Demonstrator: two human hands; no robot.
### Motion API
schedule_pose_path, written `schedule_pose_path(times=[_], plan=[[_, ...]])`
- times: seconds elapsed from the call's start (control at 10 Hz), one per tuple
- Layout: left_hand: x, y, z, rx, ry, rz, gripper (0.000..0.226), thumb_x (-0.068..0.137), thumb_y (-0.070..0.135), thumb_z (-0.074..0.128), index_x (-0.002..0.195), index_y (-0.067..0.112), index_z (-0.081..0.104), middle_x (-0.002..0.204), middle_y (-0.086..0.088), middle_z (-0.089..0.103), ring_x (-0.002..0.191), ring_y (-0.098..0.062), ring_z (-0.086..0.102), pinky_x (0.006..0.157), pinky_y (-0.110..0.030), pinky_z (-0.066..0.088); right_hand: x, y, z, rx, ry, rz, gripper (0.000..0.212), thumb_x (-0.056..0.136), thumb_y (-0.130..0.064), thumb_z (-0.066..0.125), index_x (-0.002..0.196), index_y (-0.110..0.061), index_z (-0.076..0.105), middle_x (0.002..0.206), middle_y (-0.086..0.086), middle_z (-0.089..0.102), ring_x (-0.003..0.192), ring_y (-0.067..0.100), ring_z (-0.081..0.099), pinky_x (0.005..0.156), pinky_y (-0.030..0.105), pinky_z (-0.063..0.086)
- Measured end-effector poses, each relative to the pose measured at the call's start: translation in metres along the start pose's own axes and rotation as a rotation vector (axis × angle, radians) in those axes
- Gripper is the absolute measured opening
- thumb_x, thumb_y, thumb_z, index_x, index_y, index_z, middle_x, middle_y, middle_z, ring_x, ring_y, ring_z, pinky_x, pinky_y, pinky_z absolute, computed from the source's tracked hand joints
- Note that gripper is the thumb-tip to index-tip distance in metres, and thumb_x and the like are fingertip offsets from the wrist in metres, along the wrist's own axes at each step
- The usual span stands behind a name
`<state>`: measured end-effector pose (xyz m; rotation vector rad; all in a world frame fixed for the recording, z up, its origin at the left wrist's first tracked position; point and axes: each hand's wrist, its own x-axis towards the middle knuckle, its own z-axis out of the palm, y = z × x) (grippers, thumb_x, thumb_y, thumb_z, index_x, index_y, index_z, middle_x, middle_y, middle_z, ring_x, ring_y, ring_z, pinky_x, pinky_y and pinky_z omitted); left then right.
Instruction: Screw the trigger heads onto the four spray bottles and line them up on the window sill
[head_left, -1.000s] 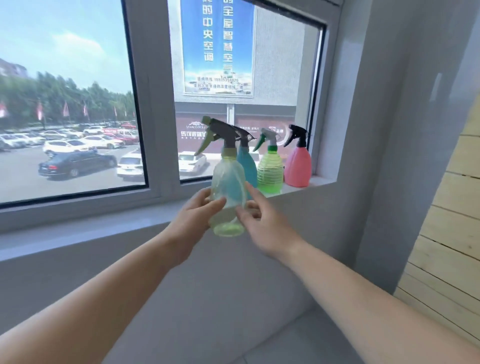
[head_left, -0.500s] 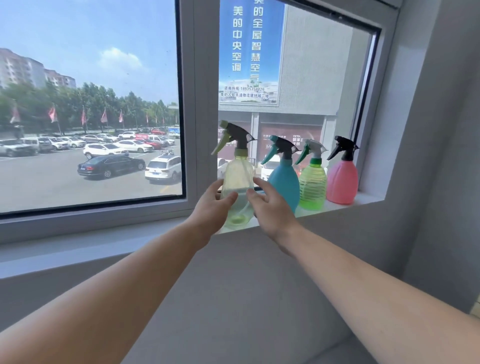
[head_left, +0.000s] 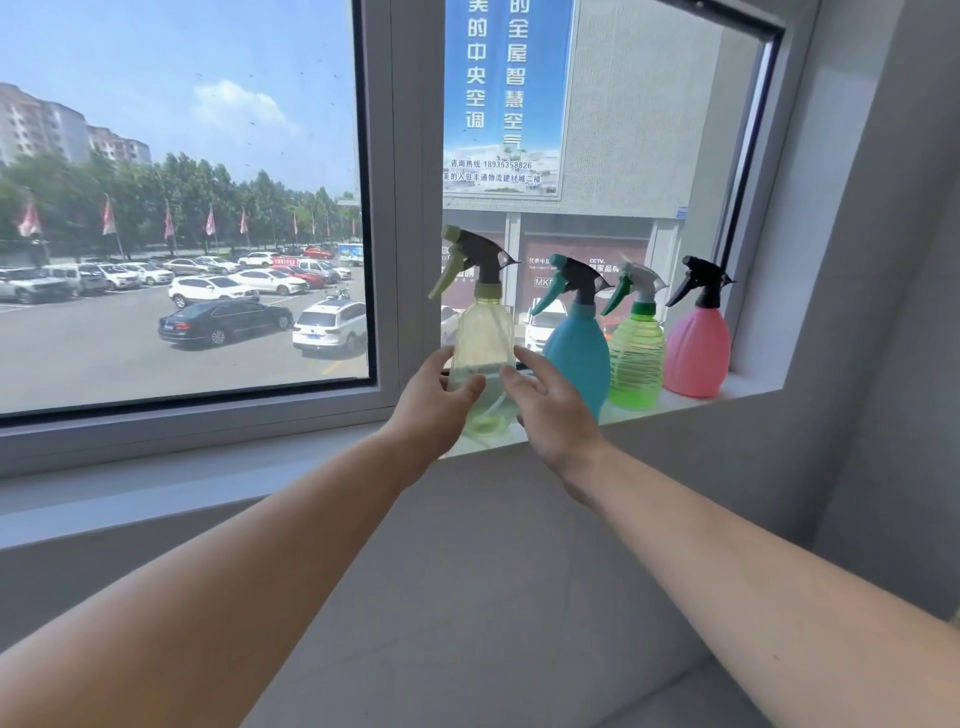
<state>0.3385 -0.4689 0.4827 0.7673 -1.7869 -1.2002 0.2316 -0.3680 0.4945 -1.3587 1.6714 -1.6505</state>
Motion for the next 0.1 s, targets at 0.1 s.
schedule_pose_path(times=[0.1], plan=[[0.0016,-0.0007,0.0003,0.046,0.033,0.000,0.051,0.100,0.026,0.061,0.148,0.024,0.045,0.114,-0.005,0.066,0.095,-0.015,0.068,0.071,-0.021,0.049,-0.0028,-0.0032,-0.0002,-0.009,0.010,0.006,0.016,0.102,-0.035,0.050,0.111,-0.048,0.053,0.102,-0.016,0.062,0.086,-0.004,0.056,0.075,0.013,0.042]])
